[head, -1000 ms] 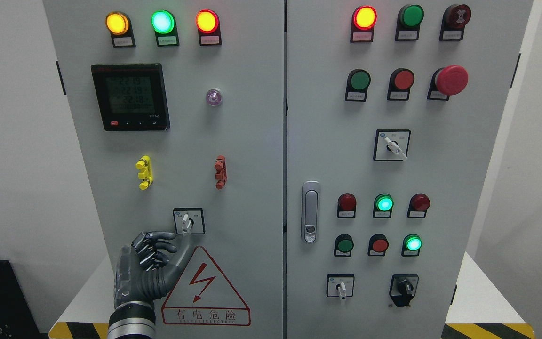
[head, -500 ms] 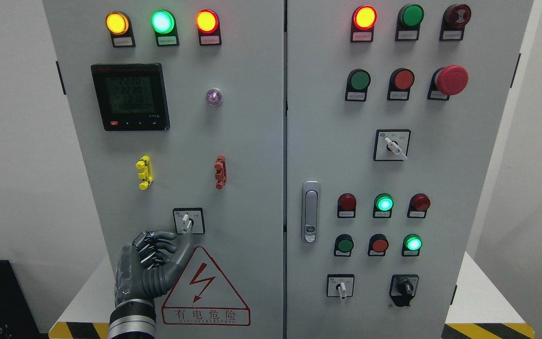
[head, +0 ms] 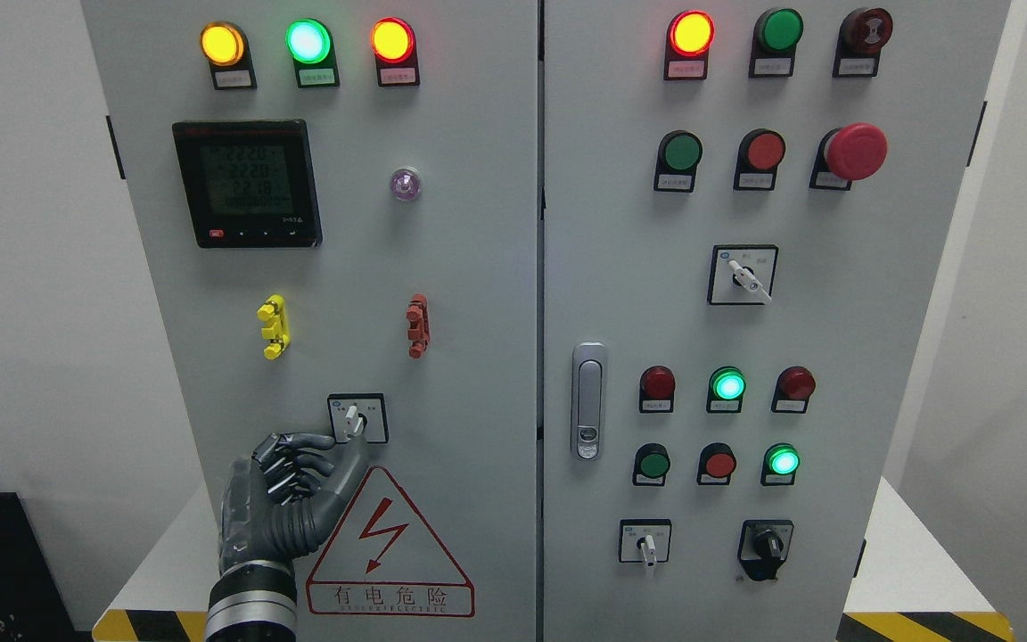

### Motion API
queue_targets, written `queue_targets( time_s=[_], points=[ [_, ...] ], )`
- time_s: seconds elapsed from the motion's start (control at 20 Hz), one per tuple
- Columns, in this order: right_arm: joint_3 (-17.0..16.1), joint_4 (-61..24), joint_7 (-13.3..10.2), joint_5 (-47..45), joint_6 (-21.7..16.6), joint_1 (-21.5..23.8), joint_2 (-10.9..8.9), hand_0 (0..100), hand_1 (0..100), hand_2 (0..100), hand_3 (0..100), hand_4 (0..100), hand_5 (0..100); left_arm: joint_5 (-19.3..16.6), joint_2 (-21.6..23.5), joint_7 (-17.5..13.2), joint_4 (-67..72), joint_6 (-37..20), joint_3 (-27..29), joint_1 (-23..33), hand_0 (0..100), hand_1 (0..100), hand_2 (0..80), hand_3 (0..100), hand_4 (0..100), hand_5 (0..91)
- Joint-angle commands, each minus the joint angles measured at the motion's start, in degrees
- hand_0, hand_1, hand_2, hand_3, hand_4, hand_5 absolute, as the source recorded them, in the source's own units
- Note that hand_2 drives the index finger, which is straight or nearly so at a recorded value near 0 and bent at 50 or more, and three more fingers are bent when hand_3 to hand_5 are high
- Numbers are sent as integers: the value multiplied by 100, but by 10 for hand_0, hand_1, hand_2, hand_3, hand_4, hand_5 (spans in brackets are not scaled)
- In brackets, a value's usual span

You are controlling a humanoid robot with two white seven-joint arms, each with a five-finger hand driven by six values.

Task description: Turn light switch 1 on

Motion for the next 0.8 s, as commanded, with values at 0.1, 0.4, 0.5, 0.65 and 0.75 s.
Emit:
queue_targets(
  time_s=[0.1,0.4,0.5,0.65,0.75],
  points=[
    [0,0,3,-141,5,0,0,0,0,0,0,0,0,5,-3,-1,127,4,-193,-50,172,775,541,805,880,691],
    [0,0,3,-141,5,0,0,0,0,0,0,0,0,14,-12,7,127,74,-202,-94,173,773,552,817,890,692],
    [0,0,3,-141,5,0,0,0,0,0,0,0,0,14,-12,7,127,145,-202,-120,173,773,554,818,890,692],
    [0,0,3,-141,5,0,0,0,0,0,0,0,0,14,-12,7,127,154,-202,-129,173,771,557,822,892,693],
    [0,0,3,-141,5,0,0,0,0,0,0,0,0,14,-12,7,136,154,-202,-138,174,764,560,825,893,693]
  ],
)
